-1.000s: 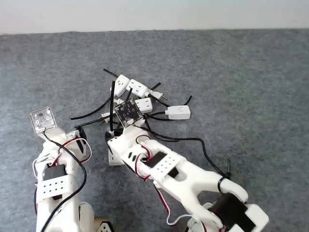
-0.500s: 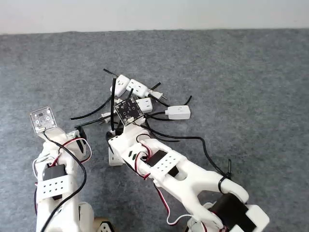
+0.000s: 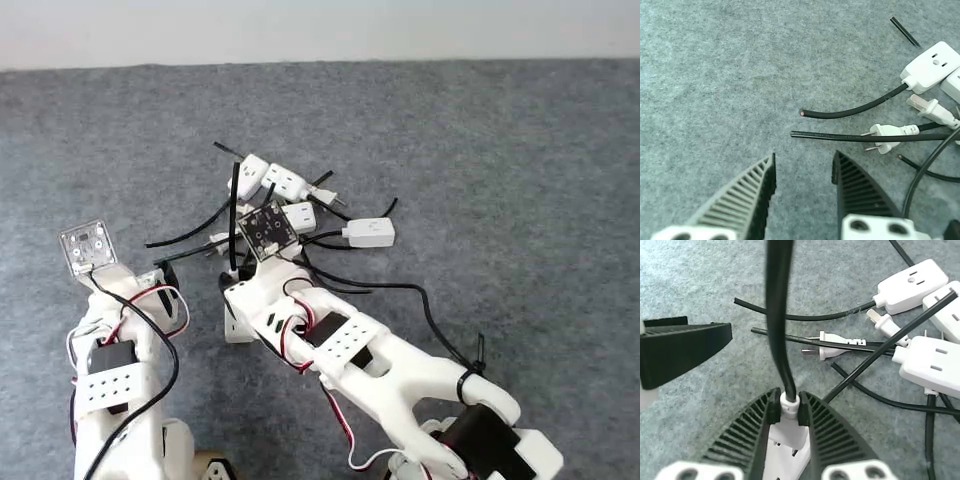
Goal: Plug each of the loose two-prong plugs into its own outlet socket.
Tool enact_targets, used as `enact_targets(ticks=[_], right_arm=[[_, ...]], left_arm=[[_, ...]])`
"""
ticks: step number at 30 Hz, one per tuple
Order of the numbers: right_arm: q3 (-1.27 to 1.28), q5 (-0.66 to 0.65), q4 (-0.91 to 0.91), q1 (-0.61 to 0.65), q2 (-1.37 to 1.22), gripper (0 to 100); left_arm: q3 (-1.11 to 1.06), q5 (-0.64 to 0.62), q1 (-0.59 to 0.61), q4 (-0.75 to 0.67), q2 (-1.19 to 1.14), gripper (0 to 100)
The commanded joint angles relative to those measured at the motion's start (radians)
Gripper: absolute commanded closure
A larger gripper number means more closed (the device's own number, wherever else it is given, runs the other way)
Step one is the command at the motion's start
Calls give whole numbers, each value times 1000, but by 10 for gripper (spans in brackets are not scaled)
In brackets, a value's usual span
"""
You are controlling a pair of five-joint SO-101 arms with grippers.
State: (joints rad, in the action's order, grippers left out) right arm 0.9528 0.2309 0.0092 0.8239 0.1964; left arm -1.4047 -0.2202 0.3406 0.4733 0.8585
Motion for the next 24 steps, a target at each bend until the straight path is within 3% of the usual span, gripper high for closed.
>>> enact_targets(ticks=[1,24], right_arm=[[-18,9,5,-7,5,991],[-29,5,10,-7,-30,991]], left_arm=[[10,-3,5,-26,17,830],[8,-3,5,-23,17,830]])
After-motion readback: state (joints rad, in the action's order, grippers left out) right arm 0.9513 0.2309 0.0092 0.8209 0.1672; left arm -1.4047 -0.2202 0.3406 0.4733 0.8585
